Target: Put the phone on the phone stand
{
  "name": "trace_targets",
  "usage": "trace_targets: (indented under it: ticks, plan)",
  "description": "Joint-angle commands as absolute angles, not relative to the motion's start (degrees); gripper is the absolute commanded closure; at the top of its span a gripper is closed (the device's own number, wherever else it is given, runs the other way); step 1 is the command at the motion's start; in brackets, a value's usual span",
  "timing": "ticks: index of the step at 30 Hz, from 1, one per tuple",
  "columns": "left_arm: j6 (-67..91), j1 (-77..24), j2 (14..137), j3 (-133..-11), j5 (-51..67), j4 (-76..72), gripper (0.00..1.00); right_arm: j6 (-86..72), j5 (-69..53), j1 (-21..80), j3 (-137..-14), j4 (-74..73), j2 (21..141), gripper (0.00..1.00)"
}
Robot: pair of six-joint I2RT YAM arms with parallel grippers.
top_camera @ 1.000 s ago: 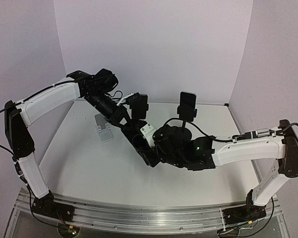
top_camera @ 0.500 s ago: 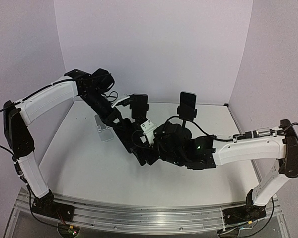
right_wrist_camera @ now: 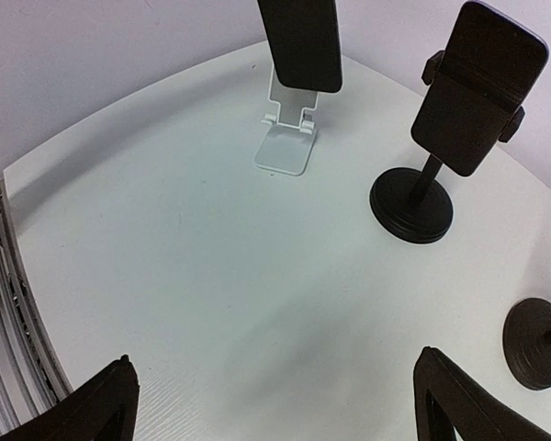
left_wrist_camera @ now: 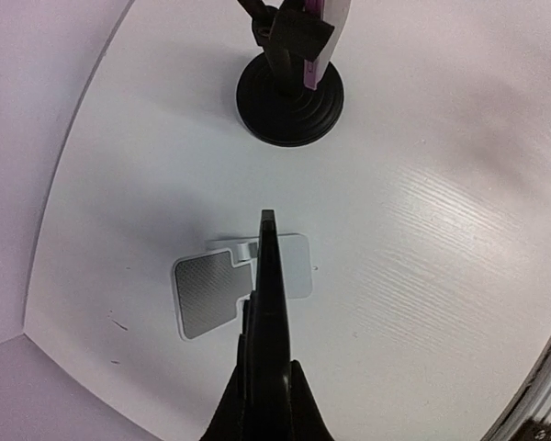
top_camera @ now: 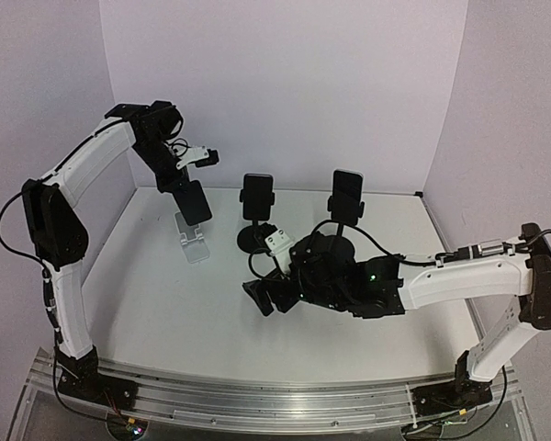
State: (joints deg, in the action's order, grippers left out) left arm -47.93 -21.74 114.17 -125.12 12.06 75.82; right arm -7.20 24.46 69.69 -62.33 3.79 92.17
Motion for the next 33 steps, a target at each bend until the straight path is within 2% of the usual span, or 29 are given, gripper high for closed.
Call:
trace_targets:
  ticks: [1,7,21,33]
  plan:
    - [-53.83,-20.13,118.23,-131.8,9.28,81.8,1.0,-8.04,23.39,69.87,-62.91,5.62,92.52,0.02]
    - [-54.5,-18.6,120.7,-133.79,8.94,81.77,1.0,-9.29,23.39,69.87,-61.61,5.62,91.61,0.02]
    - [-52.39,-17.75,119.8,-126.54,12.39,81.76,1.0,-8.97,23.36,69.87,-61.96,5.63,92.2,0.02]
    - [-52.95,-17.75,121.5,-127.74,11.38,81.81,1.0,-9.56,23.45,69.91,-60.96,5.63,90.89,0.02]
